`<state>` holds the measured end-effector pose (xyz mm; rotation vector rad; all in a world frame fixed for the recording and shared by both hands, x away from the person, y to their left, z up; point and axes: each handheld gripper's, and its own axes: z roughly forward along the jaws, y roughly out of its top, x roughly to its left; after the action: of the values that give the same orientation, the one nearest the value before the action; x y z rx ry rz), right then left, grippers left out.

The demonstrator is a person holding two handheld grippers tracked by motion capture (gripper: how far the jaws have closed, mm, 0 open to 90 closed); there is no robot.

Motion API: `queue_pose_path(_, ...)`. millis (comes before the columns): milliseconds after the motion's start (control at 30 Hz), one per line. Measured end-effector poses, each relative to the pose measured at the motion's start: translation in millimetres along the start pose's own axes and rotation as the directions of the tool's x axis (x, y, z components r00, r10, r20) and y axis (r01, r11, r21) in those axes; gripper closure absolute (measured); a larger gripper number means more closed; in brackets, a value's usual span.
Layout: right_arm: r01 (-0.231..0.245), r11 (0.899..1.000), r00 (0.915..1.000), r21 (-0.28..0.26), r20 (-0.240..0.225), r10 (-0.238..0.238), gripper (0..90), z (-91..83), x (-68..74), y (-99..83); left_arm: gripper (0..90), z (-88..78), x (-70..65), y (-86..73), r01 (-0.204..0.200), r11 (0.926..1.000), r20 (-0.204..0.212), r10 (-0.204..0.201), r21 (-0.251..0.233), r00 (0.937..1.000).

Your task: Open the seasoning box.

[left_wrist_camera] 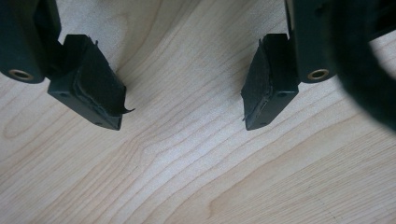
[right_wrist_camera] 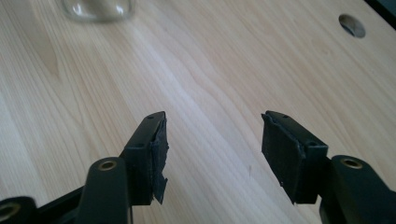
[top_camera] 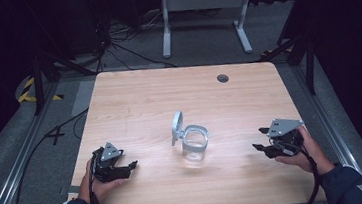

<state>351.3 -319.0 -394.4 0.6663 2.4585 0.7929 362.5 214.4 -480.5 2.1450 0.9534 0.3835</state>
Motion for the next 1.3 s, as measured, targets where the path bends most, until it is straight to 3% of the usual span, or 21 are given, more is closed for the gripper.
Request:
queue_pose_path(133, -0.016, 0.999, 0.9997, 0.047, 0.018, 0.015, 38.7, 0.5, -3.0, -16.7, 30.4, 0.0, 0.1, 0.0, -0.001, 1.0000, 0.000, 0.001, 0.000, 1.0000)
queue_pose_path(333, -0.068, 0.995, 0.9975, 0.067, 0.024, 0.066, 38.4, -1.3, -6.6, -39.1, 30.4, 0.1, 0.2, 0.1, -0.001, 1.0000, 0.000, 0.001, -0.001, 1.0000)
queue_pose_path(567, -0.120, 0.990, 0.9926, 0.080, 0.030, 0.118, 37.7, -2.5, -8.3, -66.5, 30.4, 0.0, 0.1, 0.1, -0.001, 1.0000, -0.001, 0.001, 0.000, 1.0000)
queue_pose_path(767, -0.181, 0.982, 0.9834, 0.064, 0.030, 0.179, 37.2, -4.8, -8.3, -85.6, 30.4, 0.0, 0.0, 0.0, 0.000, 1.0000, -0.001, 0.000, 0.000, 1.0000)
queue_pose_path(833, -0.224, 0.974, 0.9743, 0.042, 0.033, 0.223, 36.4, -7.7, -8.1, -97.2, 30.4, 0.0, -0.1, 0.0, 0.002, 1.0000, -0.001, -0.002, 0.000, 1.0000)
queue_pose_path(967, -0.256, 0.966, 0.9665, 0.027, 0.030, 0.255, 35.3, -9.2, -8.2, -106.9, 30.4, 0.0, 0.1, 0.1, 0.000, 1.0000, 0.000, 0.000, 0.000, 1.0000)
queue_pose_path(1067, -0.319, 0.947, 0.9478, -0.029, 0.009, 0.319, 31.9, -11.5, -9.3, -120.1, 30.4, 0.0, 0.1, 0.0, 0.000, 1.0000, 0.000, 0.000, 0.000, 1.0000)
queue_pose_path(1200, -0.354, 0.931, 0.9347, -0.088, -0.004, 0.355, 28.8, -13.1, -9.9, -133.4, 30.4, 0.0, 0.0, 0.1, -0.001, 1.0000, -0.001, 0.001, 0.001, 1.0000)
queue_pose_path(1300, -0.365, 0.927, 0.9294, -0.084, 0.024, 0.368, 22.6, -13.1, -9.4, -133.7, 30.4, 0.0, 0.0, 0.0, 0.000, 1.0000, -0.001, 0.000, 0.001, 1.0000)
